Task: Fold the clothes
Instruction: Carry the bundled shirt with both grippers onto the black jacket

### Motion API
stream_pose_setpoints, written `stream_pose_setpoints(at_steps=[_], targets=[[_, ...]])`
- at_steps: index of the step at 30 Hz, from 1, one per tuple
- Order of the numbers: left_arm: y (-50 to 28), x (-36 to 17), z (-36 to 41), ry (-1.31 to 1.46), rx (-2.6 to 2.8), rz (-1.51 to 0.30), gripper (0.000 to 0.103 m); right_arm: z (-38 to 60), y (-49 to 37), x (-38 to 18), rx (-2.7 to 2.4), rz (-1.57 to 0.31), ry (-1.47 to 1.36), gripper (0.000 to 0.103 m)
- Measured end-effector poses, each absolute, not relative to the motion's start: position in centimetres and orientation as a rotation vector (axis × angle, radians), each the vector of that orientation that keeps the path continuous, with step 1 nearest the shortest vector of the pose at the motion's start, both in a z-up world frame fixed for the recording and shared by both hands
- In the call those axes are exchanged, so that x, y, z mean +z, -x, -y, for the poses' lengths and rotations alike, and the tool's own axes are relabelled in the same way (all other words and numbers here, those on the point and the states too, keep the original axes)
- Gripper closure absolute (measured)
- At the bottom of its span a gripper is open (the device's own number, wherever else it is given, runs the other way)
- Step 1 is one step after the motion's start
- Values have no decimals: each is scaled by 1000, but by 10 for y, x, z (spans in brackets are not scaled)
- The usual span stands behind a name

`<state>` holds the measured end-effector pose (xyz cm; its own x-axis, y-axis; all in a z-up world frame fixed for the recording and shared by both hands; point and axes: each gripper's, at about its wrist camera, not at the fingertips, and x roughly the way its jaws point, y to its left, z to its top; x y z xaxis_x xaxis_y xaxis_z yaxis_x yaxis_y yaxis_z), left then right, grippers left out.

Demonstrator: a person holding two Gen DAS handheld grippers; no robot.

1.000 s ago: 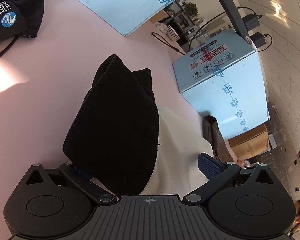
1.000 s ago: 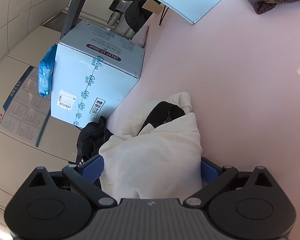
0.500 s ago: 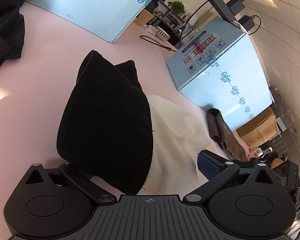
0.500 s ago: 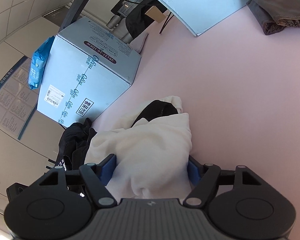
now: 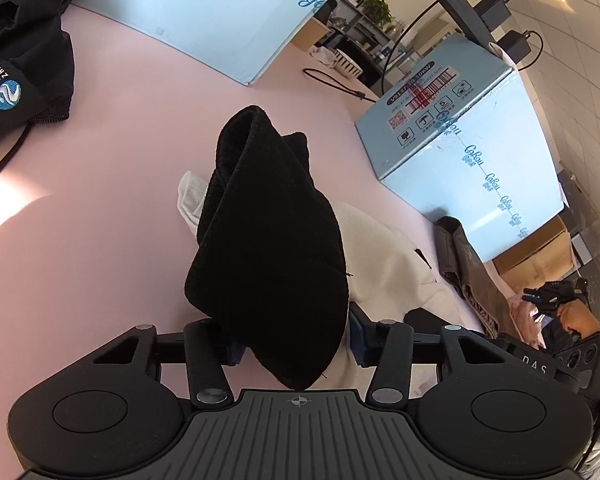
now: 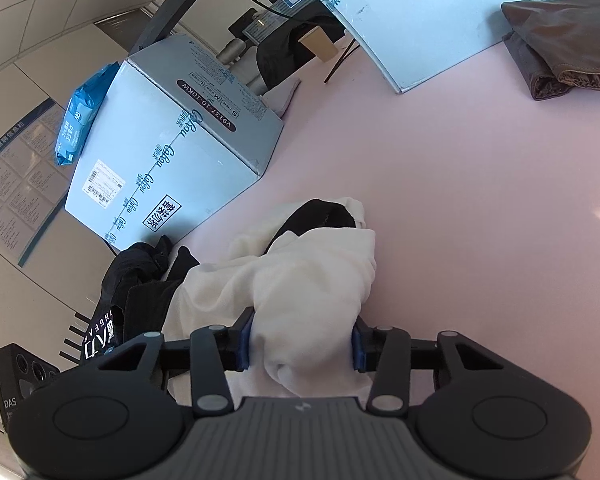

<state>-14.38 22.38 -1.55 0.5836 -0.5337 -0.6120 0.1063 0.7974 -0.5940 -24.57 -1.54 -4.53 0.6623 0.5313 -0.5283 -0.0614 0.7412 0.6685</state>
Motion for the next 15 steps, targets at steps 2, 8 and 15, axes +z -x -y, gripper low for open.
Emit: stream_pose_setpoints(at_steps=[2,8,15], targets=[[146,-13,-221,516,-394,-865,59,12,248,-40,353,-771,-644,58],[149,-5,-220,485,-399,-843,62,2,257,-26,334,-729,-578,60],[152,6,-227,502,-398,-838,62,-5,262,-10,355,-685,-556,61]])
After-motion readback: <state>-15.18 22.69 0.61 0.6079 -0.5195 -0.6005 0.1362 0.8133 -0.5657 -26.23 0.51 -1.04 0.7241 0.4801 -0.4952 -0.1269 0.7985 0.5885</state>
